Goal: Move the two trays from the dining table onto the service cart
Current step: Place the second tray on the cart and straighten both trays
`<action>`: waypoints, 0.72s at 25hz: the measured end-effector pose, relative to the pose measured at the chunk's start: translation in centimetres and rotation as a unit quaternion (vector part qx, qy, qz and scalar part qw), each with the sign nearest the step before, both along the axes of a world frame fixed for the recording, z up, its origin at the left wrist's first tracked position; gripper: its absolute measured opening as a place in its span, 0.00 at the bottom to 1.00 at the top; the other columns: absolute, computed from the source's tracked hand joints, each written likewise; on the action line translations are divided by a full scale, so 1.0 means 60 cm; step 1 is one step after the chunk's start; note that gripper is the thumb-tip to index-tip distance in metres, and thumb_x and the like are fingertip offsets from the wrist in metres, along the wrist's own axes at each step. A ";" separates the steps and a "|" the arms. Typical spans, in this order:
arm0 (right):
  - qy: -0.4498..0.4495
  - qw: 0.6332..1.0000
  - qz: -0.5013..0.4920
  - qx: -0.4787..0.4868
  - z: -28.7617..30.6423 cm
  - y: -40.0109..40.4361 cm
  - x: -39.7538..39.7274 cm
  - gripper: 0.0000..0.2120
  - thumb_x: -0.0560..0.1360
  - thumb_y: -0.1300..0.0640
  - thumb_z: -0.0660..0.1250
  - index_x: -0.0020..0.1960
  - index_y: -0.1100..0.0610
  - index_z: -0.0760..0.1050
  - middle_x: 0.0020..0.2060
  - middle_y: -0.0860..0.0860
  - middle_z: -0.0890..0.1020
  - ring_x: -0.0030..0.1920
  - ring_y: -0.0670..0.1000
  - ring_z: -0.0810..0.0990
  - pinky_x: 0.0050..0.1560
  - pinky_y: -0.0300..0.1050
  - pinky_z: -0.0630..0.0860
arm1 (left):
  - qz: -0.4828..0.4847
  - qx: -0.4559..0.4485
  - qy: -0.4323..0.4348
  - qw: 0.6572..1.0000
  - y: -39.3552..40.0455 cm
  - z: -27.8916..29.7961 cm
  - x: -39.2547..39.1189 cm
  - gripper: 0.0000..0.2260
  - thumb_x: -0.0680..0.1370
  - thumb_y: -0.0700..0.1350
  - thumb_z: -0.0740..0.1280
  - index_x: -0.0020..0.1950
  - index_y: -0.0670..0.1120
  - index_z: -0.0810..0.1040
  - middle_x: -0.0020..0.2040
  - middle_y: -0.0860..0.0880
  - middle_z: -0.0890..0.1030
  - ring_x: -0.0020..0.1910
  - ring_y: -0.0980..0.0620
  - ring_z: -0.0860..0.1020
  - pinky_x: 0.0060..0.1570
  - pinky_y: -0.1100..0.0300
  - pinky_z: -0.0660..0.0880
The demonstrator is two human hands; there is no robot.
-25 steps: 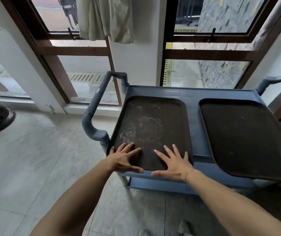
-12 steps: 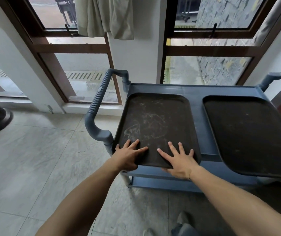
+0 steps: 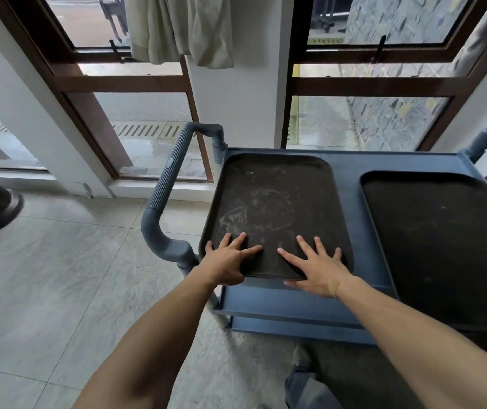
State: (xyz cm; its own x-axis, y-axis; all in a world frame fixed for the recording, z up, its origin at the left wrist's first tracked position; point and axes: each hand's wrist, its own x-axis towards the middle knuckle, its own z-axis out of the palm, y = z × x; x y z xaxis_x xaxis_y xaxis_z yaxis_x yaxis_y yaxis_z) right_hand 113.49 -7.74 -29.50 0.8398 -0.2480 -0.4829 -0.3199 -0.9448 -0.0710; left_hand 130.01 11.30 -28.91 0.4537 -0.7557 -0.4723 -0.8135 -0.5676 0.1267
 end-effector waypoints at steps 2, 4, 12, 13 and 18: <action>0.001 1.000 -0.002 -0.003 -0.005 -0.011 0.010 0.37 0.72 0.25 0.52 0.72 0.28 0.34 0.79 0.52 0.37 0.76 0.66 0.37 0.67 0.78 0.48 | -0.001 -0.003 -0.005 1.000 -0.010 -0.009 0.009 0.38 0.76 0.48 0.66 0.77 0.70 0.48 0.82 0.51 0.42 0.80 0.41 0.41 0.72 0.28 0.44; 0.009 1.000 -0.001 -0.004 -0.010 -0.020 0.018 0.38 0.70 0.24 0.53 0.72 0.28 0.35 0.78 0.52 0.37 0.76 0.66 0.37 0.67 0.78 0.47 | 0.000 -0.009 -0.006 1.000 -0.017 -0.019 0.016 0.38 0.76 0.50 0.67 0.77 0.70 0.48 0.82 0.51 0.42 0.80 0.40 0.41 0.72 0.28 0.44; 0.021 0.999 0.003 0.033 -0.029 -0.047 0.047 0.38 0.69 0.24 0.55 0.72 0.26 0.38 0.78 0.51 0.36 0.76 0.65 0.34 0.68 0.77 0.46 | 0.007 0.009 -0.005 1.000 -0.044 -0.040 0.045 0.40 0.76 0.48 0.69 0.77 0.69 0.48 0.82 0.50 0.41 0.80 0.40 0.40 0.71 0.28 0.45; 0.016 0.999 0.003 0.027 -0.035 -0.045 0.047 0.37 0.70 0.25 0.55 0.72 0.27 0.38 0.78 0.51 0.36 0.76 0.64 0.34 0.68 0.77 0.46 | 0.008 0.005 -0.006 1.000 -0.044 -0.045 0.047 0.40 0.76 0.48 0.69 0.77 0.69 0.48 0.82 0.51 0.40 0.80 0.40 0.39 0.71 0.28 0.44; 0.005 1.000 0.003 0.018 -0.044 -0.050 0.056 0.37 0.71 0.26 0.53 0.72 0.28 0.36 0.78 0.51 0.35 0.75 0.65 0.34 0.67 0.78 0.46 | -0.003 0.015 0.013 1.000 -0.053 -0.041 0.073 0.43 0.73 0.48 0.72 0.78 0.67 0.49 0.82 0.52 0.40 0.80 0.43 0.40 0.73 0.30 0.46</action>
